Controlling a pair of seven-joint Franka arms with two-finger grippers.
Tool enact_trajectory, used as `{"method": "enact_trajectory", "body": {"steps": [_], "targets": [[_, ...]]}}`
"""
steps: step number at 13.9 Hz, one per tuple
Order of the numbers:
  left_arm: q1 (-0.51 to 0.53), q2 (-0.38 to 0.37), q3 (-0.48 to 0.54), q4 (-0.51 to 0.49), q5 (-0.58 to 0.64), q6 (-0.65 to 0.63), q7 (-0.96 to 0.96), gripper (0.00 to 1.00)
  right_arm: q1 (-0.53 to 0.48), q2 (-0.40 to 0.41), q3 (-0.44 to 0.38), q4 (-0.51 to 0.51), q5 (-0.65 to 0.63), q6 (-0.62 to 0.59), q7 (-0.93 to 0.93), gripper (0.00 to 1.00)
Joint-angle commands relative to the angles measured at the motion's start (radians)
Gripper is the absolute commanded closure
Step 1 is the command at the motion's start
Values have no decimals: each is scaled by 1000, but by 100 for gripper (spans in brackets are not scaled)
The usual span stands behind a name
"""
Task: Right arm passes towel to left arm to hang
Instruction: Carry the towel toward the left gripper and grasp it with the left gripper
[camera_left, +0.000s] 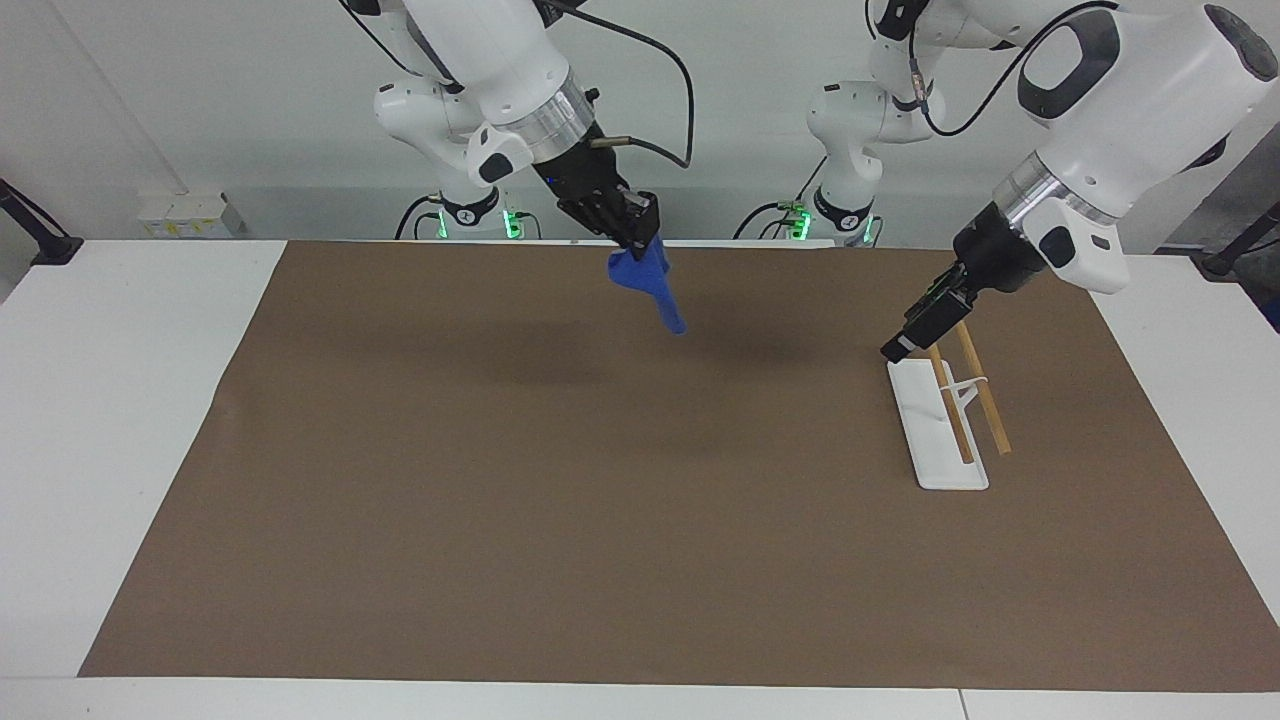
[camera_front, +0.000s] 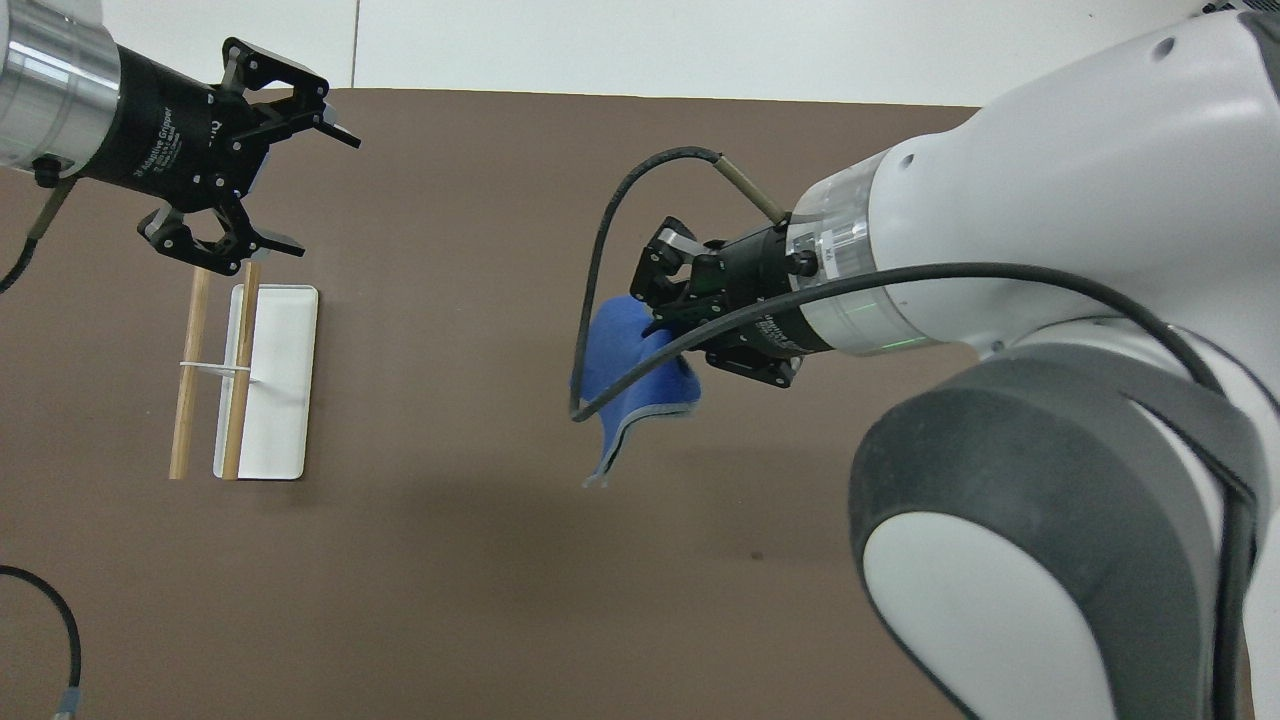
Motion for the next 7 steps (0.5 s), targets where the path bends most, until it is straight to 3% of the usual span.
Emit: {"method": "enact_trajectory", "body": {"steps": [1,3,7], "targets": [[-14,-42,-7,-24,-21,-97,-176,0,13,18,3,28,112,51,43,100],[-14,-111,-7,-114,-19,-99,-271,0,49,18,4,28,158,89,44,100],[-45,-147,-8,-171,-48,-126,-294,0,94,23,7,28,209,184,81,100]]}}
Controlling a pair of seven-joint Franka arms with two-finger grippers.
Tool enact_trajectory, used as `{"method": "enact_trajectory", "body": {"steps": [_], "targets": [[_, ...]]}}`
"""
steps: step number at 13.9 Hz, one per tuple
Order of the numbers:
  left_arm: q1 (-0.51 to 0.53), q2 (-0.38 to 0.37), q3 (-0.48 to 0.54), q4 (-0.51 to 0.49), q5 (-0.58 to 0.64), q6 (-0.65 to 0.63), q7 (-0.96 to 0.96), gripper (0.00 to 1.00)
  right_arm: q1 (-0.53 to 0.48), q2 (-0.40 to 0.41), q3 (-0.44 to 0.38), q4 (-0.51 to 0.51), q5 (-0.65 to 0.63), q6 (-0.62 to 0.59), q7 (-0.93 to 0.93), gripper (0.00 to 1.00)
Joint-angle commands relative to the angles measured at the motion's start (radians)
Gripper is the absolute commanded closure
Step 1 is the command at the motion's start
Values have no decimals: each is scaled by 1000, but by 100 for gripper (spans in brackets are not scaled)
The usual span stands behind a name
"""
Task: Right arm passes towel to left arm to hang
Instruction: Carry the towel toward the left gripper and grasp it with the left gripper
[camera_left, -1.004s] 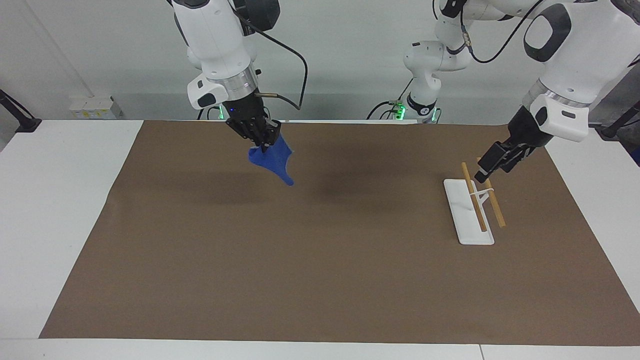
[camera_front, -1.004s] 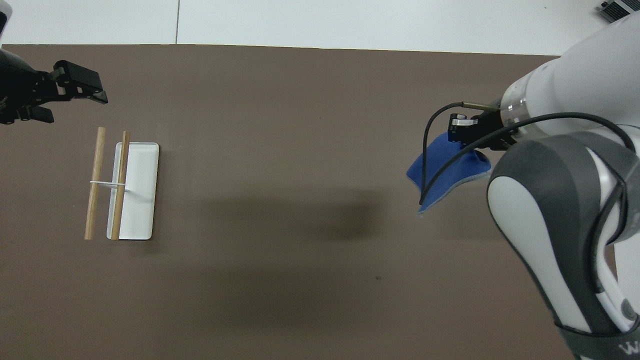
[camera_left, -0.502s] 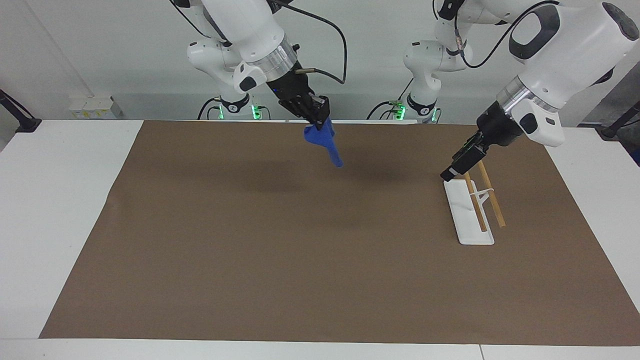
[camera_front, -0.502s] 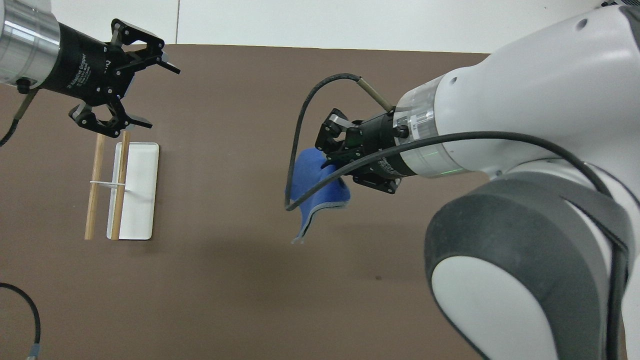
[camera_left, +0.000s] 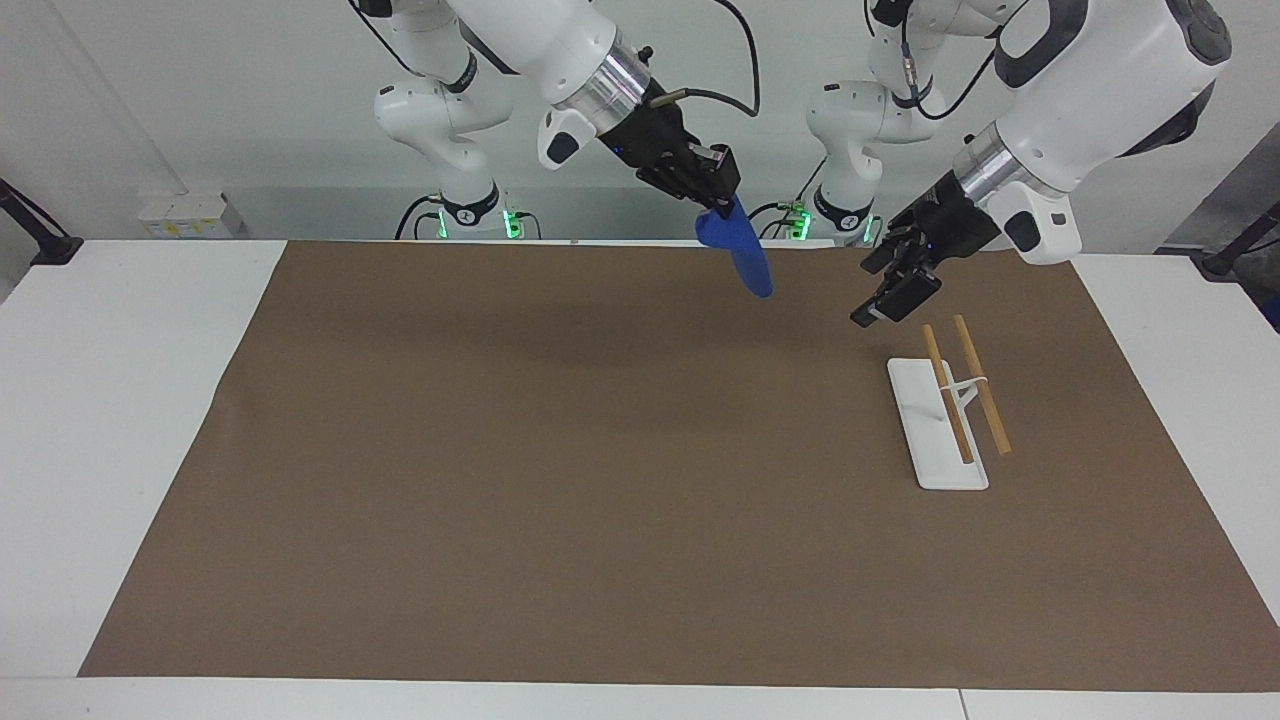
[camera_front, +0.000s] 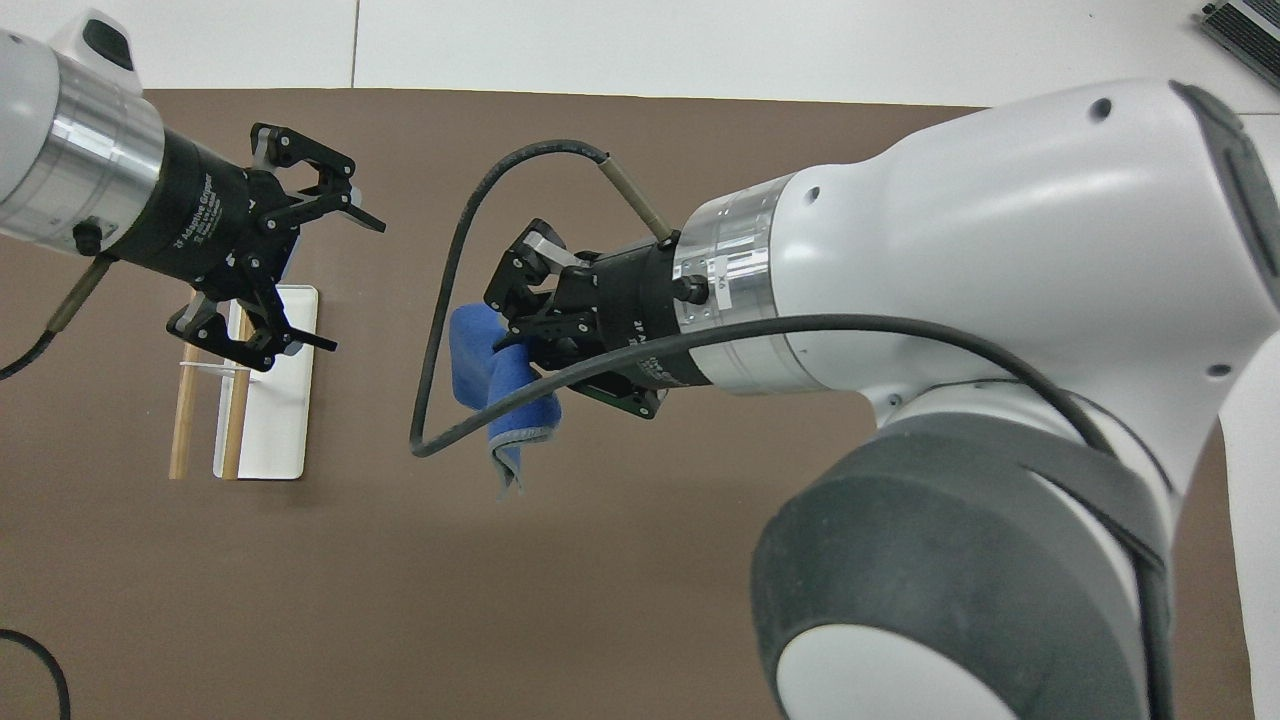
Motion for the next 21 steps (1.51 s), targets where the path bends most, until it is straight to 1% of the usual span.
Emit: {"method": "enact_trajectory", "body": {"steps": [1,2,3,5,6,10,11,12,13,14,15,16,20,21], "targets": [[-24,-45,11,-67,-57,-12,-38,0,11,20,7,23,52,49,25,100],[-41,-50,11,-70,-61,-19,-40,0,12,21,10,23,55,71,26,100],[-63,-54,11,-79,-61,-45,-37,0,14,23,31,23,75,94,26,100],[-90,-74,11,-110,-60,-70,-35,0,15,26,37,23,99,140,37,100],[-95,-79,11,-111,-60,-73,-34,0,15,29,37,23,98,149,43,100],[-89,-77,11,-99,-58,-191,15,0,15,29,37,23,98,149,43,100],[-86,-79,11,-98,-58,-225,46,15,15,29,37,23,98,149,43,100],[-84,-79,12,-96,-60,-242,61,33,14,29,37,23,96,149,43,100],[-83,-80,14,-96,-66,-245,64,49,14,29,37,23,96,149,43,100],[-80,-80,23,-96,-87,-246,63,69,14,29,37,23,96,149,43,100],[-72,-80,28,-94,-106,-248,58,91,14,29,37,23,96,149,43,100],[-66,-80,26,-84,-106,-246,54,100,14,29,37,23,95,151,43,100],[-64,-96,25,-75,-88,-236,60,100,12,29,37,23,95,149,43,100],[-66,-96,25,-75,-63,-234,61,100,14,29,37,23,93,149,43,100]]}}
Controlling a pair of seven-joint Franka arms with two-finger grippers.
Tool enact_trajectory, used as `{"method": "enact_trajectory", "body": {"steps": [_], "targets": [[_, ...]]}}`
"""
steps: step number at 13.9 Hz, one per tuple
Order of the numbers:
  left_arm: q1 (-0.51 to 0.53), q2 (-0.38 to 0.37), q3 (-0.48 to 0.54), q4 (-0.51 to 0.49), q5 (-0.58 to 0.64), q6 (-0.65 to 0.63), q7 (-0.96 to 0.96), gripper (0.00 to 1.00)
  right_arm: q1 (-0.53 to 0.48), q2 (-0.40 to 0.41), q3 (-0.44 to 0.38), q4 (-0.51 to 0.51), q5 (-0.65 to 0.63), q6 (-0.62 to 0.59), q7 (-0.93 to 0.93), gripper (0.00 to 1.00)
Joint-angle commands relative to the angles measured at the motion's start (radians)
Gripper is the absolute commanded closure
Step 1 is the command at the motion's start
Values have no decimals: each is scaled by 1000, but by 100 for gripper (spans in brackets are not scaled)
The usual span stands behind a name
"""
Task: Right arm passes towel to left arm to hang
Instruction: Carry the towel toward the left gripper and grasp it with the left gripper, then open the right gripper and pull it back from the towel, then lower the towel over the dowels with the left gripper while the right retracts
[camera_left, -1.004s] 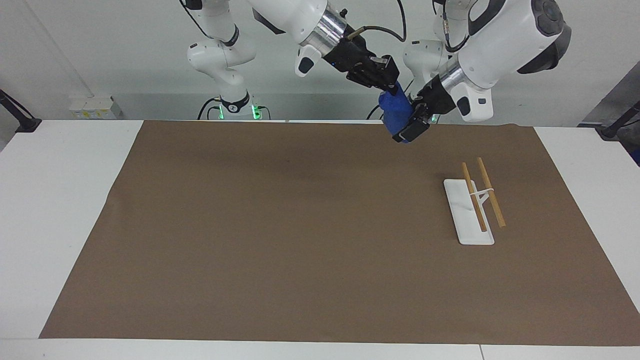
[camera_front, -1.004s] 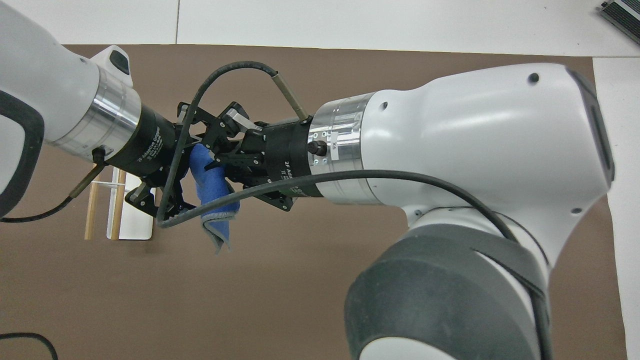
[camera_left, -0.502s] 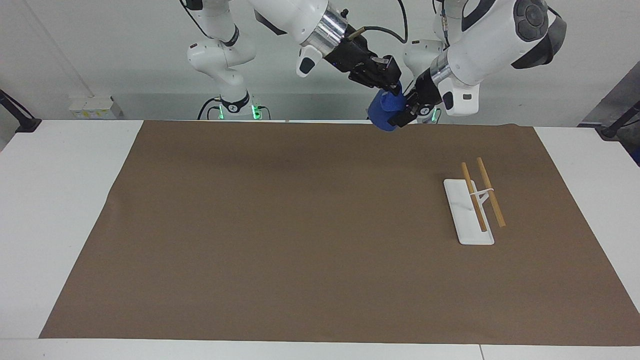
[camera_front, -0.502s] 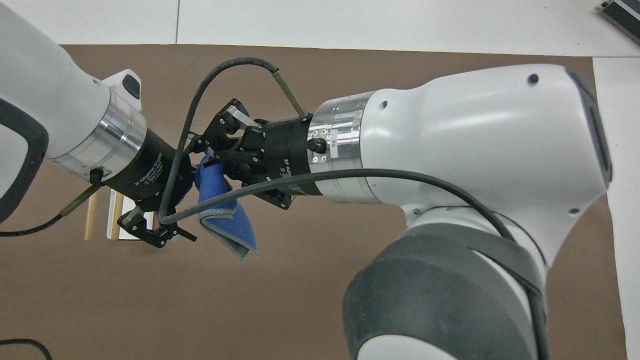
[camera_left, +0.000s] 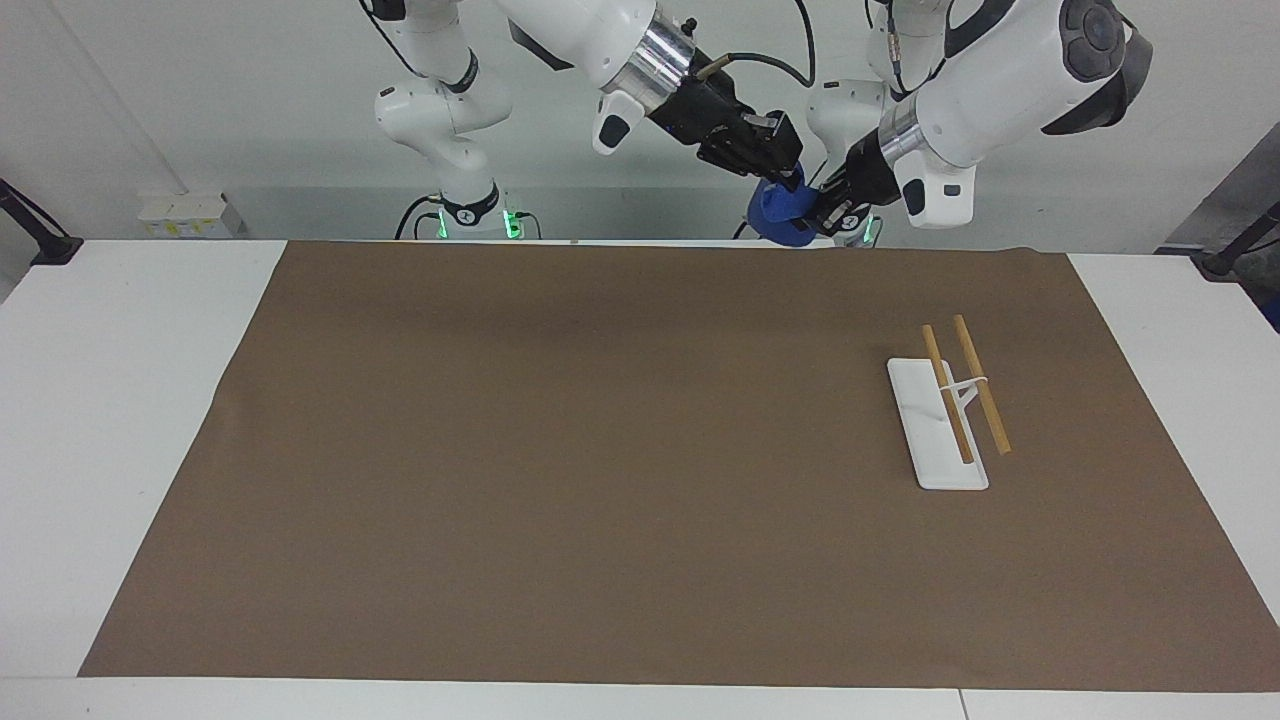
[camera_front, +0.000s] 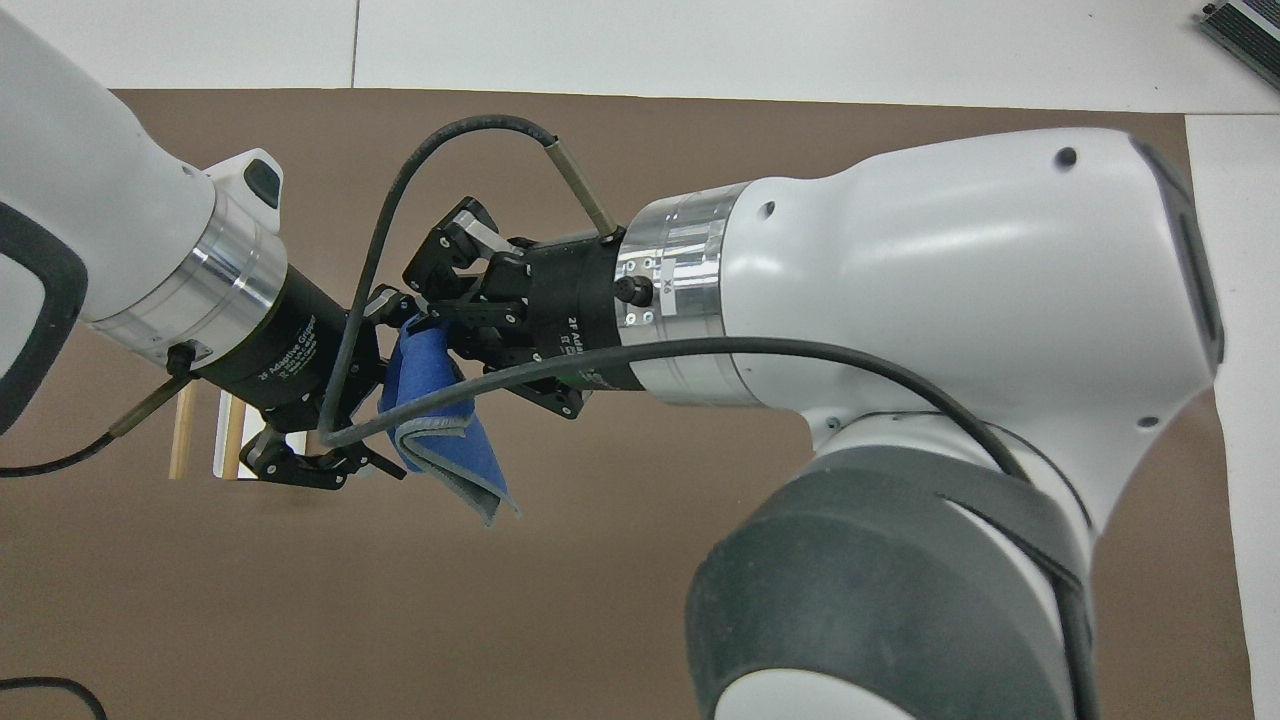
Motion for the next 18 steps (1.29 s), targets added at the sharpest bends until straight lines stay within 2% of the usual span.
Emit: {"method": "enact_trajectory", "body": {"steps": [1,2,3,4,5,7,9,12,16,18], "targets": [[4,-24,-2,-8,64,-8,26,100,-9,16,8,22,16,7,11,100],[4,-27,-3,-8,90,-3,44,100,-9,16,8,22,16,7,5,100],[4,-33,-5,-9,100,-3,59,100,-9,16,8,22,14,9,0,87],[4,-36,-5,-12,101,-3,75,100,-10,16,8,22,17,9,0,58],[4,-38,-5,-14,112,-3,83,100,-14,16,8,22,19,9,0,42],[-4,-44,-8,-20,173,-3,104,100,-12,16,7,22,10,9,-6,29],[-5,-58,-8,-46,222,-6,144,100,-20,16,7,21,8,9,-59,21],[-2,-59,-8,-48,311,-8,239,100,-27,16,1,21,4,9,-201,21],[7,-67,-3,-69,384,0,351,100,-67,16,-1,10,-131,7,-438,21],[8,-90,-2,-120,414,23,423,100,-84,17,1,-5,-240,6,-576,21]]}}
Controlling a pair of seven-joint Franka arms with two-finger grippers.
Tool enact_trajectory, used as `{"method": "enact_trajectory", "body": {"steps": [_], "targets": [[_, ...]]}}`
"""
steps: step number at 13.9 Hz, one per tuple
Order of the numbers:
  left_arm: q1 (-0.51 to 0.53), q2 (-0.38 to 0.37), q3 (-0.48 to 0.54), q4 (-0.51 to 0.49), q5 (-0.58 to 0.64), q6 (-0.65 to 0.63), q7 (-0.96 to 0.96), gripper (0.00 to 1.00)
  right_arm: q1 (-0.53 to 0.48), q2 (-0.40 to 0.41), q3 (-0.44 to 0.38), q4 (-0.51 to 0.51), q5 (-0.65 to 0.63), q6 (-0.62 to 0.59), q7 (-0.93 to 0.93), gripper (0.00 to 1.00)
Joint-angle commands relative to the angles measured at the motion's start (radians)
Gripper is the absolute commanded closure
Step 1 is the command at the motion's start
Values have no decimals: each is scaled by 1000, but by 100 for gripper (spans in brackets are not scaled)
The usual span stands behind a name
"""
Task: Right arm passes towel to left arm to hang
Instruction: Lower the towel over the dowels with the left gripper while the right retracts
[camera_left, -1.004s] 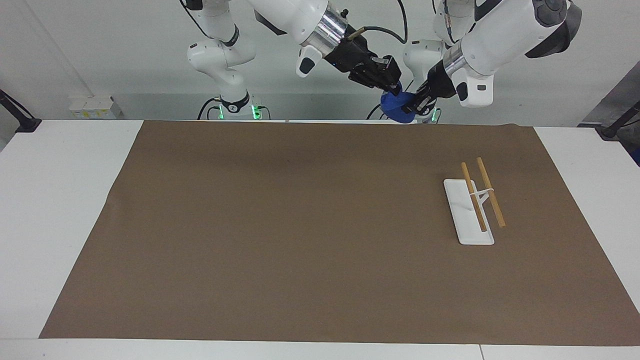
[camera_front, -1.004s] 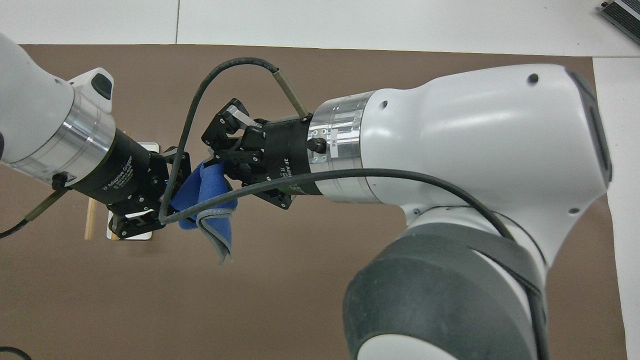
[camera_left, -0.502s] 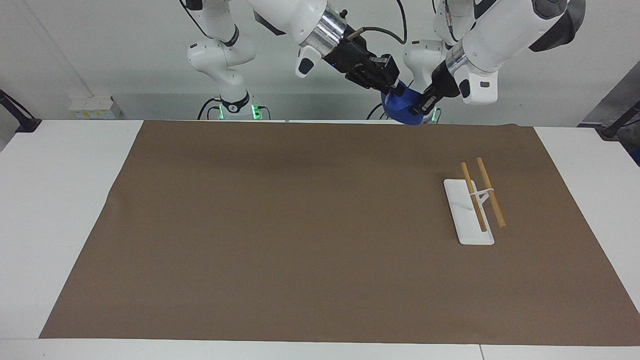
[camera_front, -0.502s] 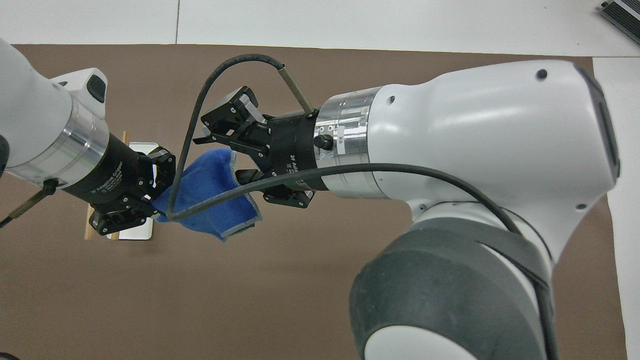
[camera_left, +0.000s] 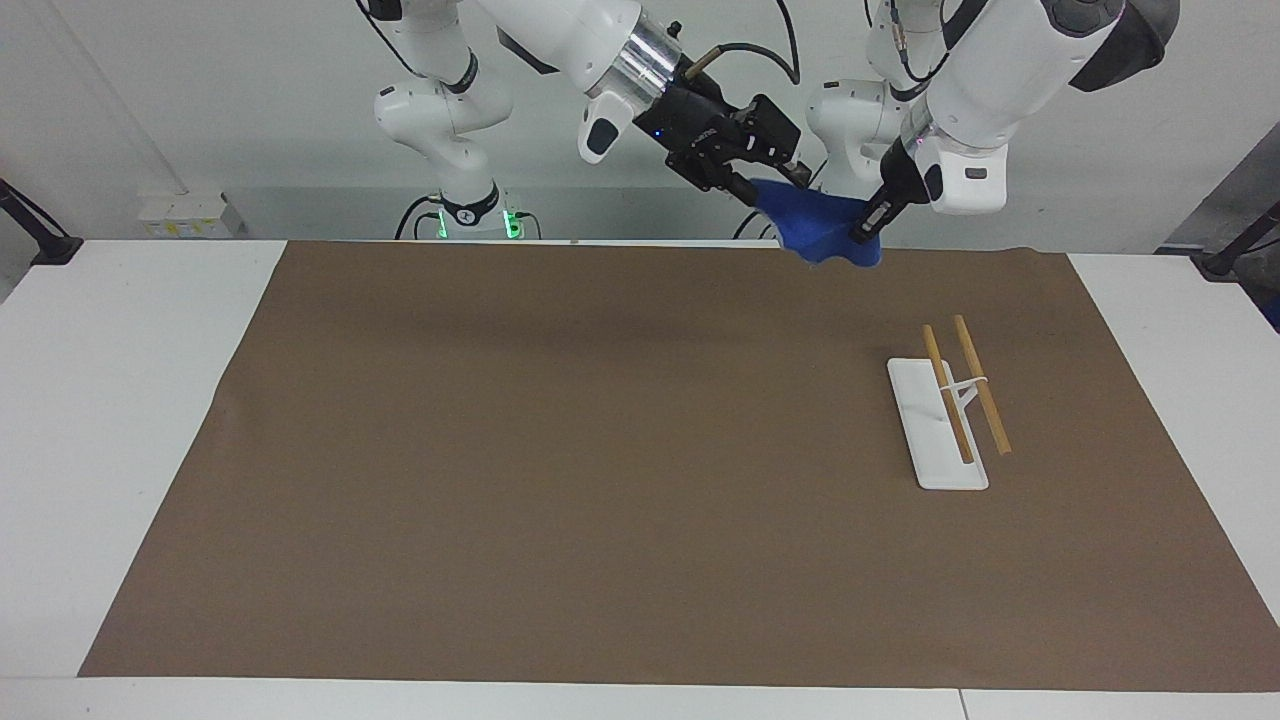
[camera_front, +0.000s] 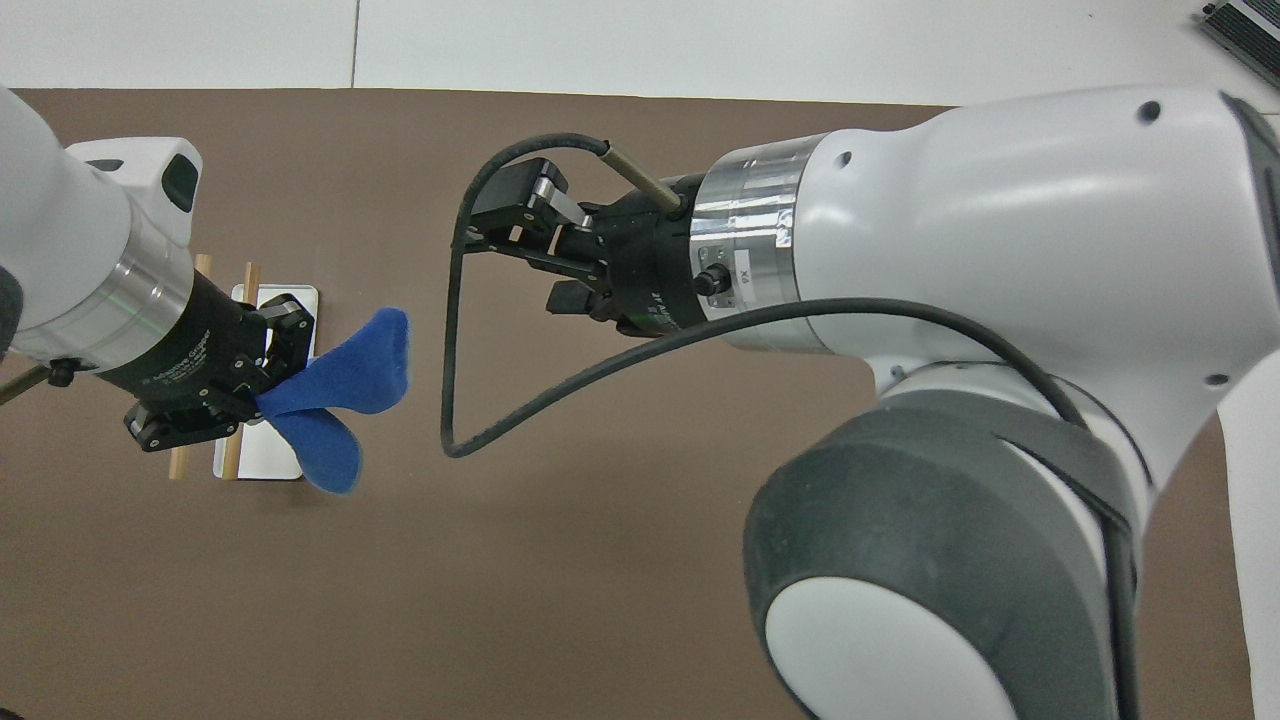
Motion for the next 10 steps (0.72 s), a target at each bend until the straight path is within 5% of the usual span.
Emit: {"method": "enact_trajectory", "body": {"steps": [1,8,10], "targets": [[7,-71,-1,-119,67,46,97,100,-42,9,10,-11,-124,-9,-202,21],[23,-64,-1,-202,245,95,224,100,-195,3,9,-22,-429,-203,-570,21],[20,-12,-1,-207,306,118,223,100,-221,-3,9,-24,-549,-268,-615,21]]}}
